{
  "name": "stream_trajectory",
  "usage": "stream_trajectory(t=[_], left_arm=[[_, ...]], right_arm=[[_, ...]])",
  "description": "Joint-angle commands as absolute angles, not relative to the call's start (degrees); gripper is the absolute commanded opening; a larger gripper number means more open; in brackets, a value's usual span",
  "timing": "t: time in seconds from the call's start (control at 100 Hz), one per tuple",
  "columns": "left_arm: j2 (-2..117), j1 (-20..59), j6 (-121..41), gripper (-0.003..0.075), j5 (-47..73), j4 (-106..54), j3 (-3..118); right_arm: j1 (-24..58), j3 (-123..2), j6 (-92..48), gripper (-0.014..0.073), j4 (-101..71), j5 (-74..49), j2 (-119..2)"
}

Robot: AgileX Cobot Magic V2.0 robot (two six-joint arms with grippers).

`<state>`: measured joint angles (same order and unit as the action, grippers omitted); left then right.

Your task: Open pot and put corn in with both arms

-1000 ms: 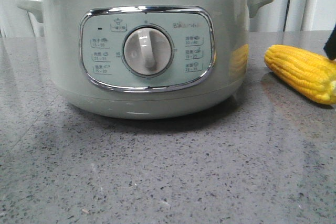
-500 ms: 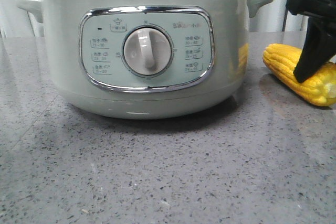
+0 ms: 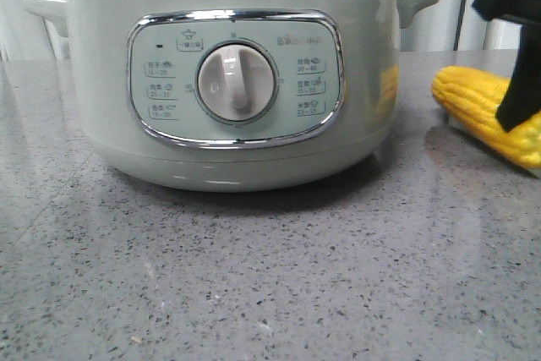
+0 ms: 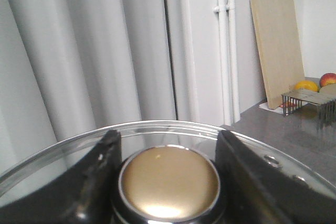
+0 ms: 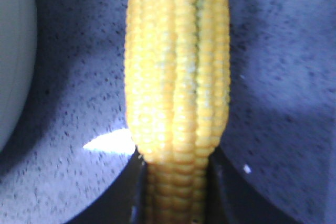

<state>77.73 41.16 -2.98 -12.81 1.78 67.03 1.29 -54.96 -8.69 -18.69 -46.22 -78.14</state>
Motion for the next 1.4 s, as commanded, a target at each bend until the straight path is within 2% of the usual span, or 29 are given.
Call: stream_trajectory(t=[0.0,0.09,0.31,0.54,0.93,1.13,1.39], left_arm=[[71.81,39.28,-3.5,-0.002,-16.93,1.91,69.94],[68.18,35.78,-3.5,-0.0021,-13.42,1.91,68.78],[57.95,25.83,-3.5,-0.0021,-13.62,1.91,57.99],[46.01,19.5,-3.5,-0.0021,-13.62,1.81,44.07],[31.36,11.41,-3.5,-0.0021,-15.91,-5.04,23.49],[32.58,11.19,-3.5,-0.0021,-20.17,-5.04,17.53],[37.61,11.19,-3.5,-0.0021,-23.65,-5.04,14.82]], right_arm=[[-0.06,-56.36,-9.09,-0.0064,-18.45,-45.97,-73.51],[-1.53,-56.36,-9.09,-0.0064,-18.23,-46.42,-69.39],[-2.06,-56.99,-9.09,-0.0064,-18.03,-48.0,-59.37],[-0.99,-65.99,-9.18,-0.0064,-18.8,-54.89,-56.66],[15.96,-79.9,-9.18,-0.0064,-18.92,-56.38,-65.59],[22.41,-84.68,-9.18,-0.0064,-18.92,-55.76,-74.21],[24.41,-89.07,-9.18,-0.005,-18.92,-54.75,-83.38]])
